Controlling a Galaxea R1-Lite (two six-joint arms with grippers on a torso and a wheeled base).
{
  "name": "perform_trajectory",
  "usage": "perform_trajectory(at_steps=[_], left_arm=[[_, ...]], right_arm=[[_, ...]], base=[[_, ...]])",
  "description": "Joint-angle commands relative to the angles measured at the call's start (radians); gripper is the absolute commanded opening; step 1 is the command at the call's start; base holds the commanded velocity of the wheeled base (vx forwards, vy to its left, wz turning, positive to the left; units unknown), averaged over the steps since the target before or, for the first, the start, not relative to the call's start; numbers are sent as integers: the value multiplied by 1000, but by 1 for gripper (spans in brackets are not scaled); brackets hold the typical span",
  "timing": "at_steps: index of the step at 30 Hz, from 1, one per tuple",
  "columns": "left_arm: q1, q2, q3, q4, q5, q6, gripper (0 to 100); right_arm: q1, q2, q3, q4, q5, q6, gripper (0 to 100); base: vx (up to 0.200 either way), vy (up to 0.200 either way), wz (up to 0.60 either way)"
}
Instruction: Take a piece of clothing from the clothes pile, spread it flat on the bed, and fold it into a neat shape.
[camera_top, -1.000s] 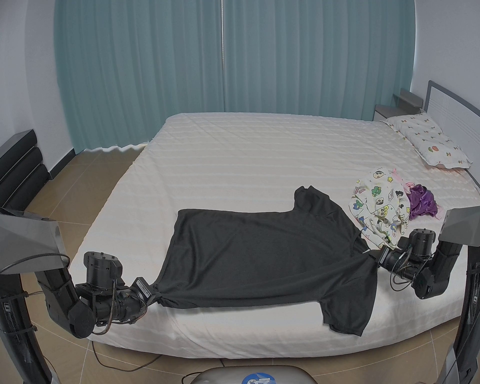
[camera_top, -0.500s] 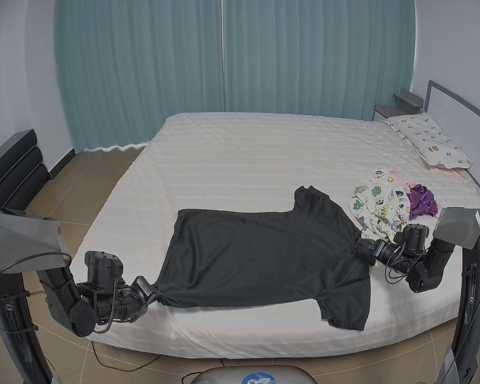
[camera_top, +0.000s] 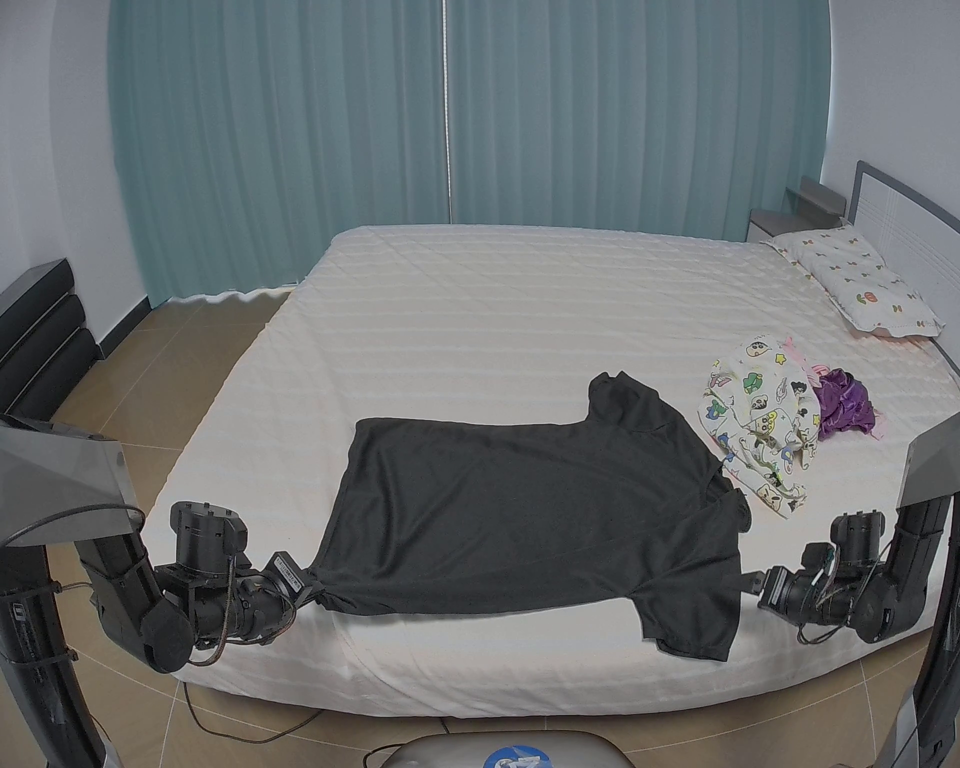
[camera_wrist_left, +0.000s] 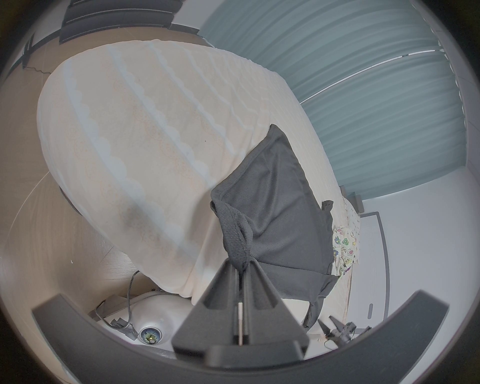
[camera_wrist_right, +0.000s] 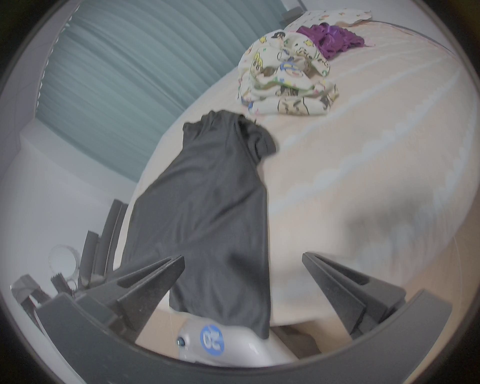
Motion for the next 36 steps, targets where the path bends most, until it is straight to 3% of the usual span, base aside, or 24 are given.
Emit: perform_trajectory(at_steps=[1, 4, 9, 11, 22, 29, 36], left_arm=[[0, 2, 0, 1, -1, -1, 0], [0, 2, -1, 1, -1, -1, 0], [0, 2, 0, 1, -1, -1, 0], [0, 2, 0, 1, -1, -1, 0], [0, 2, -1, 1, -2, -1, 0], [0, 2, 0, 0, -2, -2, 0], [0, 2, -1, 1, -2, -2, 0]], right_arm=[[32, -9, 90, -2, 3, -36, 100], [86, 23, 110, -14, -8, -45, 100], [136, 106, 113, -128, -101, -39, 100], [162, 183, 145, -284, -146, -24, 100], [156, 168, 214, -330, -130, 13, 100], [168, 166, 165, -330, -132, 90, 100], [188, 172, 139, -330, -143, 102, 100]], base=[[0, 0, 0], [0, 0, 0], [0, 0, 0], [0, 0, 0], [0, 0, 0], [0, 0, 0], [0, 0, 0]])
